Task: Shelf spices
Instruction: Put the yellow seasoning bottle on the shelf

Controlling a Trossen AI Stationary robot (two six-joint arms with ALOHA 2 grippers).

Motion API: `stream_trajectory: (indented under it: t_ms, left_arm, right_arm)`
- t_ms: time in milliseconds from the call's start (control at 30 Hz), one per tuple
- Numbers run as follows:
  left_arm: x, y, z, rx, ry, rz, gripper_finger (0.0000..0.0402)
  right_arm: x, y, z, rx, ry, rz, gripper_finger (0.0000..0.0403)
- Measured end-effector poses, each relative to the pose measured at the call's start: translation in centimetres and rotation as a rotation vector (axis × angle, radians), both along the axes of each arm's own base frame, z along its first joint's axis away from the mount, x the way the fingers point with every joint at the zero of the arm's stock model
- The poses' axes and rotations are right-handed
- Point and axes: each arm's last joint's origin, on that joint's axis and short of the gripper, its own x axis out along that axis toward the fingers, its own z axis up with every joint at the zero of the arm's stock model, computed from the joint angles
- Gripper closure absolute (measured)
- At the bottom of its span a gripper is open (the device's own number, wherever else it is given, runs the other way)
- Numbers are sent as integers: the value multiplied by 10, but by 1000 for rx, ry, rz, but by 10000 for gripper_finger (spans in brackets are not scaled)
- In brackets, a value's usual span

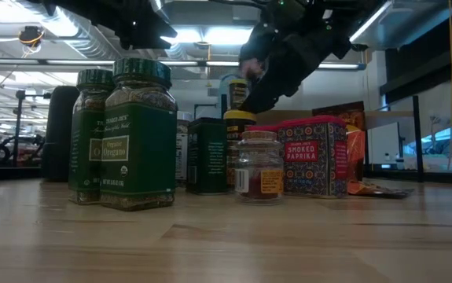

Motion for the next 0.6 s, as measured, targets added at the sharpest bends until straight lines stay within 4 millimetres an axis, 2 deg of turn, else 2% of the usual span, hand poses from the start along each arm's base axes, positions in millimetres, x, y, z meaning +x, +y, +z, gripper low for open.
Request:
stream_trajectory:
  t_ms: [367, 467, 600]
  left_arm:
    - [0, 0, 0, -1, 1, 0, 112]
    - [0, 0, 0, 1, 2, 0, 112]
    - [0, 0, 0, 4, 3, -1, 112]
  right_arm:
    - [11, 6, -19, -19, 6, 12, 78]
    - [13, 6, -17, -32, -20, 3, 97]
    - [14, 5, -16, -52, -27, -19, 145]
